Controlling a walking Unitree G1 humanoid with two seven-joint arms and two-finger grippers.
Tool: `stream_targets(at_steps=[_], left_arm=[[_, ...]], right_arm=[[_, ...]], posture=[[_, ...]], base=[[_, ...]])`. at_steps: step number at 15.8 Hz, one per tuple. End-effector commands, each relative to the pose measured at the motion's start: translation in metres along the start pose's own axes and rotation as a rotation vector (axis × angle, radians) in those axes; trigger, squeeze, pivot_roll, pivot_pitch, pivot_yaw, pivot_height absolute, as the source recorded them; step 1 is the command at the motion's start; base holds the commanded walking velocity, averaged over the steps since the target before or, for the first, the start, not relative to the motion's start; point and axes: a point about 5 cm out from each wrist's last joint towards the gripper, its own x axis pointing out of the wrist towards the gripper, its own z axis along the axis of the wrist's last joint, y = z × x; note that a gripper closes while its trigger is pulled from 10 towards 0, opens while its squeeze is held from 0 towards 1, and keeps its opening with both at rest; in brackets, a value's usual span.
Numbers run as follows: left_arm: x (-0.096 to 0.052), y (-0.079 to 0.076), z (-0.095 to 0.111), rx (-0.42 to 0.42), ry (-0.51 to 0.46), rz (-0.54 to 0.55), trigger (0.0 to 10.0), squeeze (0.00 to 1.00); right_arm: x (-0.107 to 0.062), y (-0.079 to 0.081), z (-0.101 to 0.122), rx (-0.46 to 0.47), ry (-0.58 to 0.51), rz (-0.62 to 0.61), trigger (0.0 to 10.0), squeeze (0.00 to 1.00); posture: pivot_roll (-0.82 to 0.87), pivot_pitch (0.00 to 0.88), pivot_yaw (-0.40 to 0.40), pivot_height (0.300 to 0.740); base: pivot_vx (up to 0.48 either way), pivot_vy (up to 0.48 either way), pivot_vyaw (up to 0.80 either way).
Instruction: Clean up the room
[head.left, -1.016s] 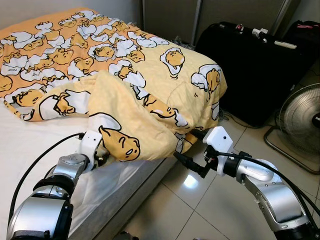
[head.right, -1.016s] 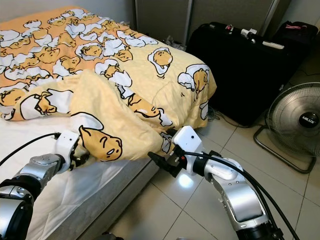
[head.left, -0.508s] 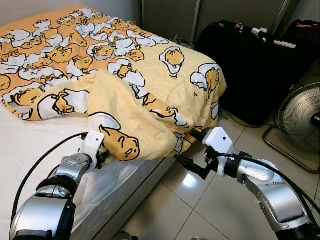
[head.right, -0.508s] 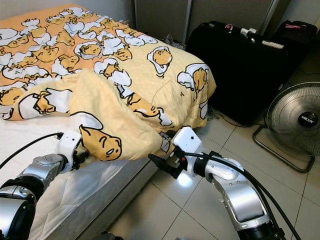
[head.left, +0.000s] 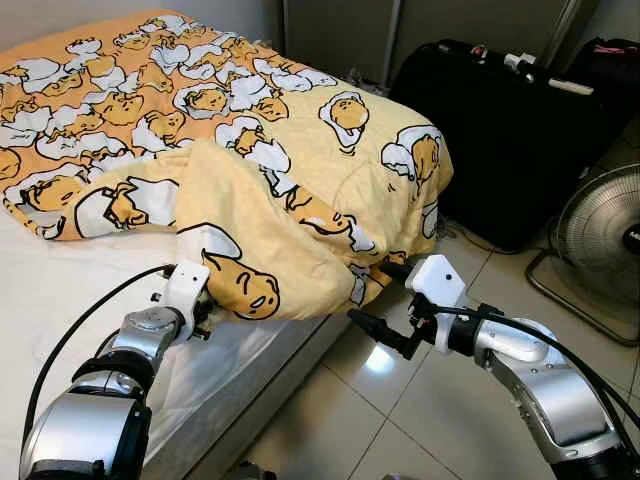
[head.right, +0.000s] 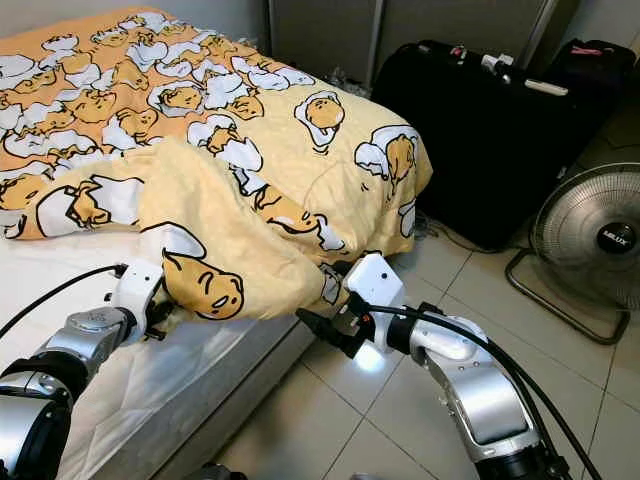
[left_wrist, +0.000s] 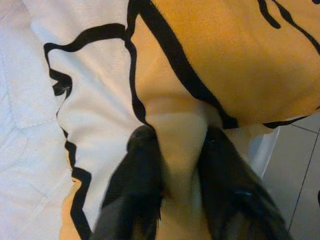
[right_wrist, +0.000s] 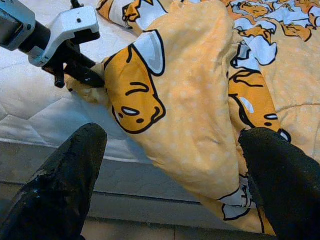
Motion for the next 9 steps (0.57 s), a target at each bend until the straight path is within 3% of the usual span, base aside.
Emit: stream_targets(at_steps=[1,7,9], left_arm=[[-0.001,0.002,-0.002,-0.004,0.002,-0.011,0.0,0.00],[-0.004,-0.001,-0.001,0.030,-0.038,-0.137,0.0,0.00],[-0.011,-0.005,-0.002,0.060,-0.061,-0.278,0.0,0.00]], right_arm=[[-0.001,0.003,0.001,0.009,-0.002,0.016,10.0,0.00],[0.005,0.005,0.001,0.011,-0.015,0.032,10.0,0.00],[0.007,0.007,0.002,0.004,-0.018,0.049,10.0,0.00]], posture=[[-0.12,0.046,0.025,0.740],[-0.09,0.030,0.037,0.740],[-0.07,0.019,0.040,0.740]], base=[[0.000,0.000,0.00],[0.000,0.000,0.00],[0.000,0.000,0.00]])
